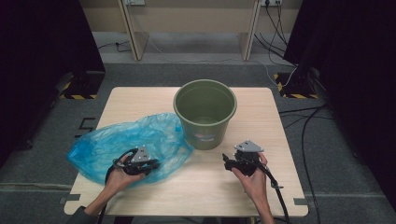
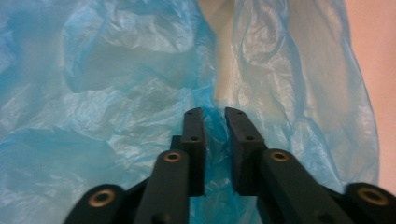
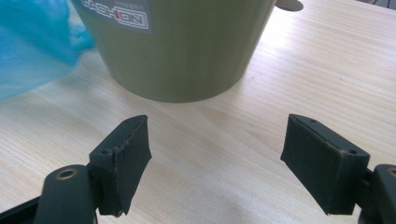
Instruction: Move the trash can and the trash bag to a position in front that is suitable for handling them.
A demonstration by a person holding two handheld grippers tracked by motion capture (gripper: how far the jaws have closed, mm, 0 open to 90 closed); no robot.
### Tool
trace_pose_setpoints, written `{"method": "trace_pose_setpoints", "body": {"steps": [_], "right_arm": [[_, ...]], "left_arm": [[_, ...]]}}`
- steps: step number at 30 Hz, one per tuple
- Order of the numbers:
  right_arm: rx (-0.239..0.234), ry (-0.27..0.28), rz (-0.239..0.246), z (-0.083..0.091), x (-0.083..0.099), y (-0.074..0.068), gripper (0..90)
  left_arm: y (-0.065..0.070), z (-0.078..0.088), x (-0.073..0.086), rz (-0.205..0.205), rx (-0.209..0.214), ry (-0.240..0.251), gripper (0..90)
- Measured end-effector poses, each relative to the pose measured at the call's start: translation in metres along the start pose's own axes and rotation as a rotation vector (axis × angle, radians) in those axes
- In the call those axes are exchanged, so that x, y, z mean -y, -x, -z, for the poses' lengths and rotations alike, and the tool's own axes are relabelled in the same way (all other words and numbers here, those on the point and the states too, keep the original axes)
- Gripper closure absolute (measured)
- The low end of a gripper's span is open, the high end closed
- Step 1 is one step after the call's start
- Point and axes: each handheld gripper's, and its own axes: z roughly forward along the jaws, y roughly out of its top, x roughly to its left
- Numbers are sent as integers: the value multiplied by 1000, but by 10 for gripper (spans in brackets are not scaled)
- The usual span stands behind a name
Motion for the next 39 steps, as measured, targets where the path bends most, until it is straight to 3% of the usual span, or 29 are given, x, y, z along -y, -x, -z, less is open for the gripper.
{"method": "trace_pose_setpoints", "body": {"steps": [1, 2, 3, 4, 5, 6, 7, 9, 10, 12, 16, 19, 20, 21, 22, 24, 25, 30, 31, 32, 33, 36, 39], "right_arm": [[1, 0, -1, 1, 0, 1, 231], [3, 3, -3, 1, 0, 1, 231], [3, 4, -3, 1, 0, 2, 232], [4, 7, -2, 2, 0, 2, 232], [4, 7, -6, 2, 0, 2, 232], [5, 8, -5, 2, 0, 3, 231], [5, 8, -5, 2, 0, 3, 231], [6, 6, -9, 2, 0, 3, 231], [6, 5, -9, 2, 0, 4, 231], [1, 8, -12, 2, 0, 4, 231], [2, 12, -11, 4, 0, 5, 230], [4, 19, -20, 7, 0, 8, 230], [6, 21, -22, 8, 1, 8, 230], [7, 22, -22, 8, 1, 9, 230], [10, 22, -20, 8, 1, 9, 230], [11, 20, -21, 9, 2, 9, 230], [11, 13, -21, 8, 2, 10, 230], [4, 10, -26, 7, 2, 8, 230], [2, 7, -23, 7, 3, 7, 229], [2, 7, -23, 7, 3, 7, 229], [3, 4, -21, 7, 3, 6, 229], [3, 3, -19, 6, 3, 6, 229], [5, 5, -22, 7, 3, 7, 228]], "left_arm": [[-13, -4, -2, 48, -33, 5, 816], [-13, -4, -2, 48, -33, 5, 820], [-27, -9, -5, 74, -106, 2, 821], [-33, -11, -6, 87, -143, 5, 825], [-33, -11, -6, 87, -143, 5, 824], [-46, -17, -9, 139, -173, 14, 817], [-52, -20, -11, 162, -190, 22, 809], [-56, -24, -14, 176, -202, 16, 795], [-65, -32, -22, 216, -223, 35, 767], [-70, -38, -29, 232, -228, 48, 709], [-69, -32, -38, 230, -207, 28, 433], [-65, 3, -33, 234, -194, 49, 289], [-65, 13, -29, 238, -189, 54, 269], [-65, 13, -29, 238, -189, 54, 251], [-65, 33, -17, 229, -176, 59, 239], [-66, 41, -10, 221, -167, 73, 240], [-66, 56, 2, 226, -173, 77, 241], [-59, 70, 24, 209, -160, 51, 232], [-56, 68, 34, 194, -130, -1, 248], [-56, 68, 34, 194, -130, -1, 327], [-54, 64, 41, 162, -77, -42, 436], [-53, 52, 44, 125, -68, -61, 723], [-51, 39, 35, 105, -67, -67, 823]]}}
